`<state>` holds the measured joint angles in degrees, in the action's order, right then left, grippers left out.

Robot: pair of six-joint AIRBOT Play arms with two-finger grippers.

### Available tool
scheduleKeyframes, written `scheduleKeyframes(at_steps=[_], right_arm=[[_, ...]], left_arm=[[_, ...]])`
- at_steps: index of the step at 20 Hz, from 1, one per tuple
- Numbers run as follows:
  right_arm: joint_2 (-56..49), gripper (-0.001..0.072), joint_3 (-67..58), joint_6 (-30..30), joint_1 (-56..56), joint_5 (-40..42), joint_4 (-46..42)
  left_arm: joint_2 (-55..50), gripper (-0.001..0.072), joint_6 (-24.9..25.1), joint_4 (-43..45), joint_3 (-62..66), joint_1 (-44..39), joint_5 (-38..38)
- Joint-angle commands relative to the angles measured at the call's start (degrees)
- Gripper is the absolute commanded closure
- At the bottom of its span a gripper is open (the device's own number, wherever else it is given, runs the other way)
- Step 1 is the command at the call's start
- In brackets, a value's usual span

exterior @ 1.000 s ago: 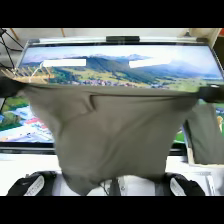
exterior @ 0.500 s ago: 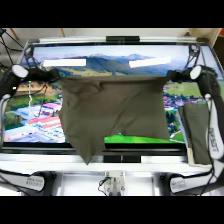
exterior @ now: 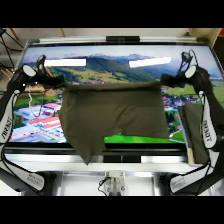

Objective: Fold the shirts.

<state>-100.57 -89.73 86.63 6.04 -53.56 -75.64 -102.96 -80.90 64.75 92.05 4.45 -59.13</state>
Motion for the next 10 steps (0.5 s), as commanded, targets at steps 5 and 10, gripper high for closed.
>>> scheduleKeyframes(at_steps=[5,10], right_arm=[[-0.8,0.0649,1.0,1.1,-0.5,-15.7,-9.7],[-3.2,0.0650,1.1,1.9,-0.6,-15.1,-7.3]], left_arm=[[-0.8,0.0663,-1.4,2.2,-3.1,0.8,-15.7],[-2.4,0.0663,-2.4,2.1,-3.1,0.5,-15.9]])
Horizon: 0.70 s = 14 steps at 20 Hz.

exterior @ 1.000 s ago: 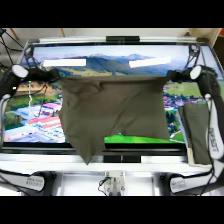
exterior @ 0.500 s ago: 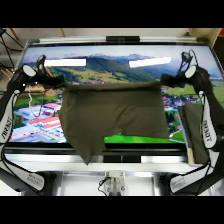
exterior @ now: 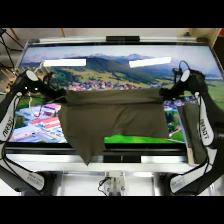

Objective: Fold the shirts.

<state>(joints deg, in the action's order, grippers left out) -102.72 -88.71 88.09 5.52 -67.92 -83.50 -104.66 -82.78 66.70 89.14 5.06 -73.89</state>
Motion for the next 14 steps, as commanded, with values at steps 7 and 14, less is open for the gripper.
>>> scheduleKeyframes(at_steps=[7,14], right_arm=[[0.5,0.0296,-0.7,0.2,0.0,-1.8,1.4],[12.0,0.0288,-0.7,-1.3,5.6,-21.5,-4.2]], left_arm=[[0.3,0.0152,-5.7,-1.3,-0.2,0.2,-2.4],[14.7,0.0206,-0.9,-3.5,-9.4,0.3,-10.0]])
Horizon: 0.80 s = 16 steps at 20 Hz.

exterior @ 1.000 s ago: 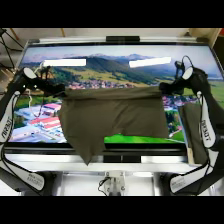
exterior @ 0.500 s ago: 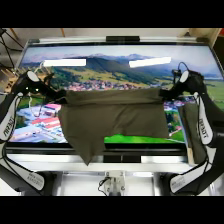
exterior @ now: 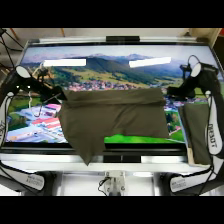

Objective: Fold the shirts.

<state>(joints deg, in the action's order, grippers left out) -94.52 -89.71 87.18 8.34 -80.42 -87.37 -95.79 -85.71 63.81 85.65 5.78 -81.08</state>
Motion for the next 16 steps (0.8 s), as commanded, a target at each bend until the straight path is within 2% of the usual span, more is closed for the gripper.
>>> scheduleKeyframes(at_steps=[1,4,6,10,16], right_arm=[[5.1,0.0288,1.6,-0.4,3.9,-11.0,0.1],[10.1,0.0288,8.1,-0.7,6.3,-10.8,0.7],[12.4,0.0288,10.9,-0.8,6.3,-10.0,1.6],[13.4,0.0289,12.1,-0.7,6.1,-9.7,4.0],[13.4,0.0288,12.1,-0.7,6.1,-10.4,4.8]], left_arm=[[9.1,0.0206,2.5,-0.8,-12.7,-0.9,-1.4],[21.0,0.0205,4.2,-6.2,-37.3,-1.0,7.6],[28.3,0.0205,6.7,-9.7,-47.5,-0.3,11.2],[36.6,0.0205,6.6,-9.7,-57.5,1.0,12.6],[37.0,0.0206,6.6,-12.1,-63.8,1.0,15.7]])
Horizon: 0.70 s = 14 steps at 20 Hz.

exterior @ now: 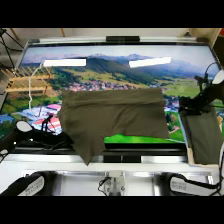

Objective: Fold the shirts.

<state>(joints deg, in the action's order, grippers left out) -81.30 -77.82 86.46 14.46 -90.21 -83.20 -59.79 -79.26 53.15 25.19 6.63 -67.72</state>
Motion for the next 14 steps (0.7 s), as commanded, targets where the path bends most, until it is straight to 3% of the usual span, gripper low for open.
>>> scheduleKeyframes(at_steps=[1,4,6,7,9,14], right_arm=[[0.2,0.0288,0.2,0.0,0.0,-0.6,0.6],[0.2,0.0288,2.2,0.1,0.0,-0.6,0.7],[0.5,0.0288,5.1,0.0,0.0,-0.4,0.8],[1.3,0.0288,7.1,0.0,0.0,1.0,0.8],[3.6,0.0273,11.2,-0.1,0.0,3.9,0.8],[7.2,0.0246,24.7,-1.5,0.0,12.7,4.8]], left_arm=[[1.0,0.0206,0.2,-2.3,-4.0,0.1,3.2],[0.9,0.0209,0.0,-6.4,-6.4,-1.9,8.3],[0.6,0.0269,-0.6,-8.4,-6.5,-5.3,11.6],[0.6,0.0337,-2.7,-8.5,-6.5,-7.0,13.4],[0.6,0.0644,-4.5,-8.5,-6.4,-9.6,15.2],[1.6,0.0661,-3.4,-8.3,-6.0,-9.8,14.7]])
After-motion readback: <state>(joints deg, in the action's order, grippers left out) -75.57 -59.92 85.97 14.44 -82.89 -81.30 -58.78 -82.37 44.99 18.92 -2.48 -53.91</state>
